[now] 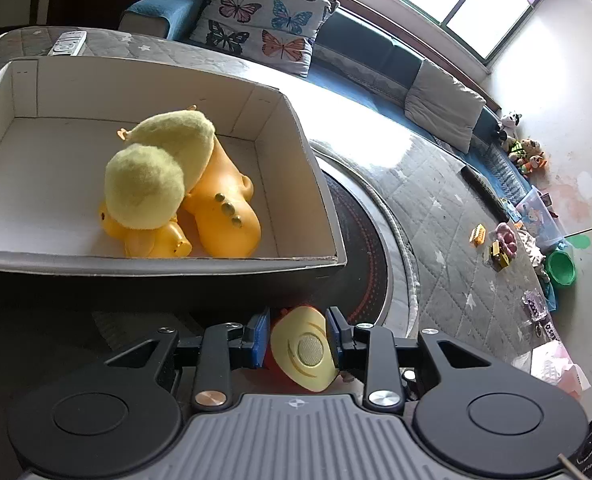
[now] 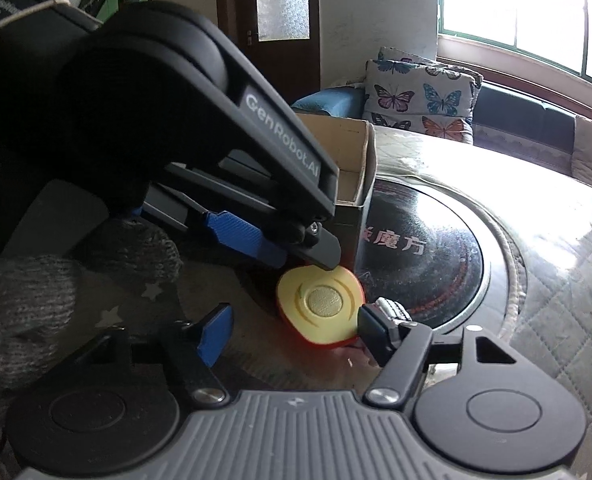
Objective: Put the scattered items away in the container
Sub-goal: 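Close the left gripper on the red-and-yellow round toy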
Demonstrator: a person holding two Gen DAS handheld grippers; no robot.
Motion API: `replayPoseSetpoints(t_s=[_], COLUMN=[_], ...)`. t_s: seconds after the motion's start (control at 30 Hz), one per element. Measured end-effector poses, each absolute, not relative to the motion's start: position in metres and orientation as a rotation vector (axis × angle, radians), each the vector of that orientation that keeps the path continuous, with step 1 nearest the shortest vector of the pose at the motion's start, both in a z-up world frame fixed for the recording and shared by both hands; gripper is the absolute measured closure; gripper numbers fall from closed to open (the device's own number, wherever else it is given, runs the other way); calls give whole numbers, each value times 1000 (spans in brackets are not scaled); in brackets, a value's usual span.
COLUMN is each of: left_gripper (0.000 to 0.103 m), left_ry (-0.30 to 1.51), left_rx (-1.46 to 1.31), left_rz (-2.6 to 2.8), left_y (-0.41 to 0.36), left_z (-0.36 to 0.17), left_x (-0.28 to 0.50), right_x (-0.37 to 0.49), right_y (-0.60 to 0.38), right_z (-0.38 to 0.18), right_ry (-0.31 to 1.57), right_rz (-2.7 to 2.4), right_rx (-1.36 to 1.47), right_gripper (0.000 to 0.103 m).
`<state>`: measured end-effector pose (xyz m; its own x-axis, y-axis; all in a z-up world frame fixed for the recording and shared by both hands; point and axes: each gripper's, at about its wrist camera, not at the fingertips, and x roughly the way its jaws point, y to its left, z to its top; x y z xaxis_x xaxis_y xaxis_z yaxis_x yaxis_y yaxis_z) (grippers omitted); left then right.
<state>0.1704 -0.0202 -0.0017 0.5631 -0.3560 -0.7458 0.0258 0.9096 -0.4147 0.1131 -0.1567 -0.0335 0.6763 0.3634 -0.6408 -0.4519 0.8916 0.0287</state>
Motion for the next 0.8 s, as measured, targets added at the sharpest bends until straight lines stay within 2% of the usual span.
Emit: replayPoseSetpoints(t_s=[0.23, 0.27, 0.43, 0.8], left_gripper=[70, 70, 67, 67], left_ry=[965, 967, 964, 1000], left_rx=[-393, -394, -396, -393], left_rz=[-237, -237, -227, -230], left_y=[-21, -21, -20, -15], left_z=[-6, -6, -7, -18], left_x=[176, 176, 178, 176], right_x=[122, 124, 127, 118], right_y=[-155, -155, -153, -151], right_z=[-38, -39, -42, -41], right_ry=[708, 713, 727, 722], right_rz=[453, 455, 458, 462], right_rx=[-141, -137, -135, -116], right_gripper=[34, 39, 50, 51])
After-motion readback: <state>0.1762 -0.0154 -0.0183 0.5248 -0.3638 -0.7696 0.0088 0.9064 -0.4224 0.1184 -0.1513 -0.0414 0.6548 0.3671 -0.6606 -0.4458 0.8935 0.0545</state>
